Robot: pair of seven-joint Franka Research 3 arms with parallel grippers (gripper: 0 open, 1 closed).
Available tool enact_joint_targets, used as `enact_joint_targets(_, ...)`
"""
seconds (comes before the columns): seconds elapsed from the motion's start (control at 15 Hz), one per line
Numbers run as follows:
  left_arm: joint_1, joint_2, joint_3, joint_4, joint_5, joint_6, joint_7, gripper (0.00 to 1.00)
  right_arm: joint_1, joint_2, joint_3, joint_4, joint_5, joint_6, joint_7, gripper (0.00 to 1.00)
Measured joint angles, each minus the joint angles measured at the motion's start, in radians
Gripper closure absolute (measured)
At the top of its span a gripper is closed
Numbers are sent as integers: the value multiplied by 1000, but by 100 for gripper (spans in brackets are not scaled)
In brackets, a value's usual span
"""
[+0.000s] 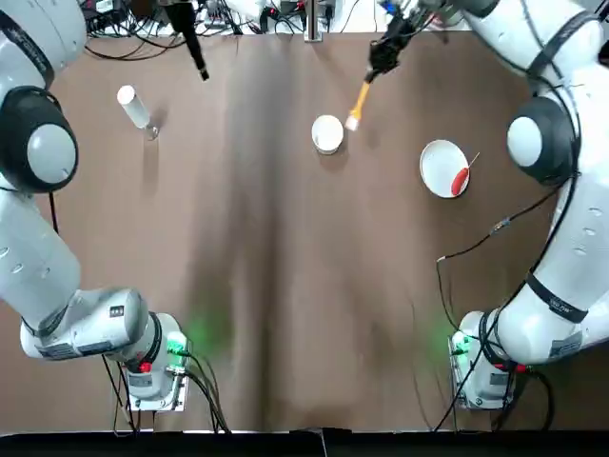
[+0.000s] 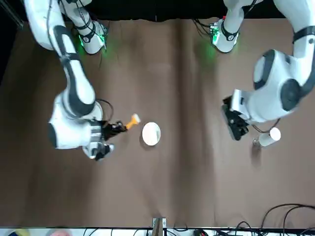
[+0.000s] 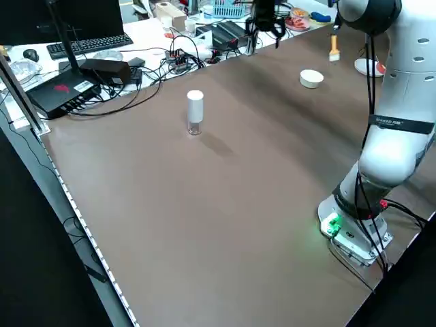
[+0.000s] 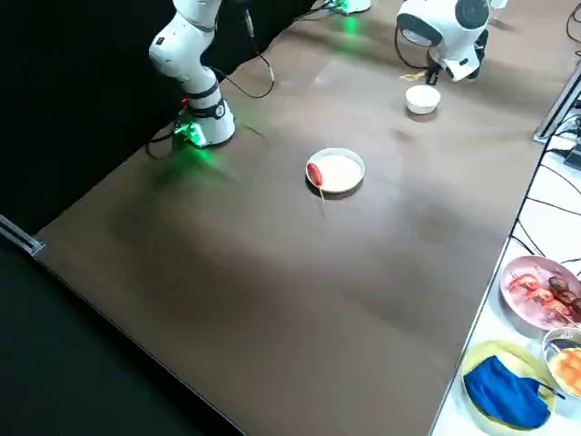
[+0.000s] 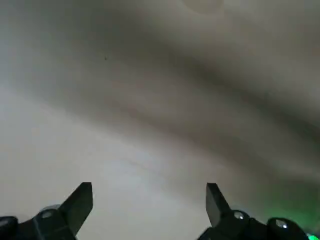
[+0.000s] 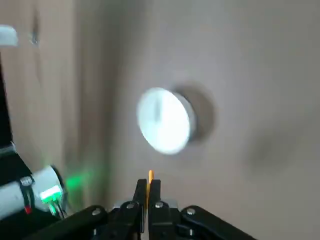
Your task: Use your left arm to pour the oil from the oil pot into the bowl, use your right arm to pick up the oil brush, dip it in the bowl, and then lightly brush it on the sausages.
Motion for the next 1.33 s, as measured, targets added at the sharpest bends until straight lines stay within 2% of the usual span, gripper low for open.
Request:
enact_joint_targets(0.2,-61,-26,0,0,37,-8,-199,0,-83,-38,-3,-3,-151,-182,-35,96)
enact_joint_targets(0.4,-63,-42,3,0,40,-27,-242,0,-150,-39,-5,-27,-267,-238,-112,96)
enact_joint_targets(0.67,-47,-71,15,13,40,-45,-254,0,-234,-32,-7,-103,-389,-231,-257,96)
enact_joint_targets(0.87,-45,-101,32,16,42,-73,-423,0,-273,-27,-8,-141,-458,-216,-313,96)
enact_joint_targets(1.07,-46,-103,32,15,51,-75,-652,0,-270,-23,-2,-198,-475,-160,-317,96)
enact_joint_targets(1.33,-45,-103,41,15,124,-75,-755,0,-247,-16,4,-244,-483,-145,-317,96)
